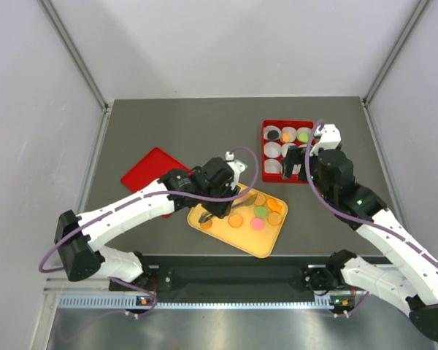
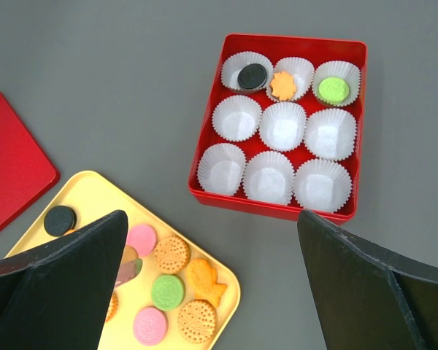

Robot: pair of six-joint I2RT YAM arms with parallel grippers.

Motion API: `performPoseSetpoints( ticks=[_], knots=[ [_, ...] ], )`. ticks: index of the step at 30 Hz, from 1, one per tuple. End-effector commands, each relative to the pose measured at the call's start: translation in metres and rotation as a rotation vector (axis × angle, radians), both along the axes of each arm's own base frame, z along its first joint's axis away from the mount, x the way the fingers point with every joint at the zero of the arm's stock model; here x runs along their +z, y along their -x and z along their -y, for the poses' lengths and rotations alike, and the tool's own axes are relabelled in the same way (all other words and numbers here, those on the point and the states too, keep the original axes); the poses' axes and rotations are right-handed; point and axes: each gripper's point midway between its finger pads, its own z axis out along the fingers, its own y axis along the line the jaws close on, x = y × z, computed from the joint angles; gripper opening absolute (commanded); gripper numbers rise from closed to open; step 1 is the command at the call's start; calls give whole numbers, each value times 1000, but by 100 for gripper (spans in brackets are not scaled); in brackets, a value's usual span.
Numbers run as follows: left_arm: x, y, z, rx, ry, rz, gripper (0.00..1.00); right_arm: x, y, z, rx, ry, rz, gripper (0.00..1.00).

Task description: Pack the cookies

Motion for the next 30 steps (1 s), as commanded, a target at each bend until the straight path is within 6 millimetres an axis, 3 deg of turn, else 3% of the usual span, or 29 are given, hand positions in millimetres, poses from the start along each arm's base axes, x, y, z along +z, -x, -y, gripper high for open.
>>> performPoseSetpoints(
  ticks=[1, 7, 14, 23, 30],
  knots=[
    [41, -9, 5, -2, 73, 91, 39, 19, 1, 0, -3, -34, 54, 100],
    [66, -35, 30, 31, 139, 173, 40, 24, 4, 4, -10, -37, 66, 100],
    [83, -100, 82, 113, 181, 300, 40, 27, 10, 15, -40, -38, 81, 100],
    [60, -181, 130, 178, 135, 334, 40, 35, 19, 24, -50, -41, 99, 100],
    [39, -201, 136, 202, 90, 322, 40, 35, 24, 28, -51, -35, 102, 100]
  ],
)
